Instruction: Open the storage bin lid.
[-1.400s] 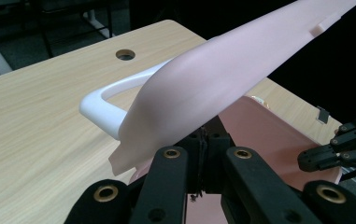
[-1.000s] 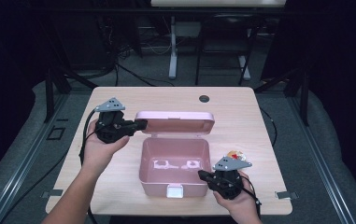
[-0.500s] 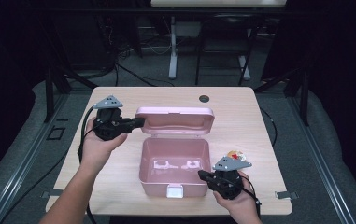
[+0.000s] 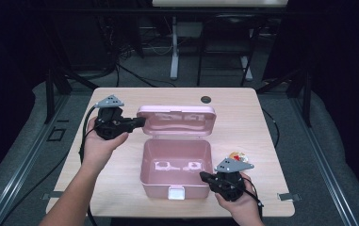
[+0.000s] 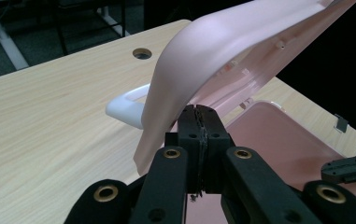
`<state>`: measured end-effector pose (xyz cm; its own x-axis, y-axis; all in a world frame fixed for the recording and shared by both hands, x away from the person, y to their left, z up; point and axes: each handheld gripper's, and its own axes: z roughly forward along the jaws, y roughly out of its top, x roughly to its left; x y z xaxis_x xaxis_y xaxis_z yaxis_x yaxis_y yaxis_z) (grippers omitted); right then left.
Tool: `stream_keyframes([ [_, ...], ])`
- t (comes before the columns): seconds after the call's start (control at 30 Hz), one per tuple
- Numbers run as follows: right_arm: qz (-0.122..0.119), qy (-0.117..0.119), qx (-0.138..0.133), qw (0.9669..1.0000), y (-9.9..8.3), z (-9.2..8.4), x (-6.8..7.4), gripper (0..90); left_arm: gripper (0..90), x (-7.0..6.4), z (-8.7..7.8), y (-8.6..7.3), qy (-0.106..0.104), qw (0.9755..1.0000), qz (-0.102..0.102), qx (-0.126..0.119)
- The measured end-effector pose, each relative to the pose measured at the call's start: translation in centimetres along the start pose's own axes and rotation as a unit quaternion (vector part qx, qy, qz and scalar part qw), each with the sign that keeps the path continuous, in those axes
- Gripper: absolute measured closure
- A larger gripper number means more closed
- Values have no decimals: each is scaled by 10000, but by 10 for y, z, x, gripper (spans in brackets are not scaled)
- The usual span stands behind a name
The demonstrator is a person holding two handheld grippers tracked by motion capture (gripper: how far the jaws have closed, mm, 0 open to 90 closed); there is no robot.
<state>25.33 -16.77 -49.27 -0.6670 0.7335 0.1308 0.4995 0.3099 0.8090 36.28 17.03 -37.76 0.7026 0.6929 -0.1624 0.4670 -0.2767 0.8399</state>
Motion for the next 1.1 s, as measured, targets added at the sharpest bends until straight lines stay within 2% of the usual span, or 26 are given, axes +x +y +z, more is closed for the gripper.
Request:
stream_keyframes([
  [0.57, 6, 9, -15, 10000, 0, 0, 0, 900, 894, 9, 7, 0, 88, 9999, -99, 104],
  [1.1, 27, -1, -20, 10000, -1, 0, 0, 900, 892, 20, 18, -25, 55, 9992, -319, 244],
])
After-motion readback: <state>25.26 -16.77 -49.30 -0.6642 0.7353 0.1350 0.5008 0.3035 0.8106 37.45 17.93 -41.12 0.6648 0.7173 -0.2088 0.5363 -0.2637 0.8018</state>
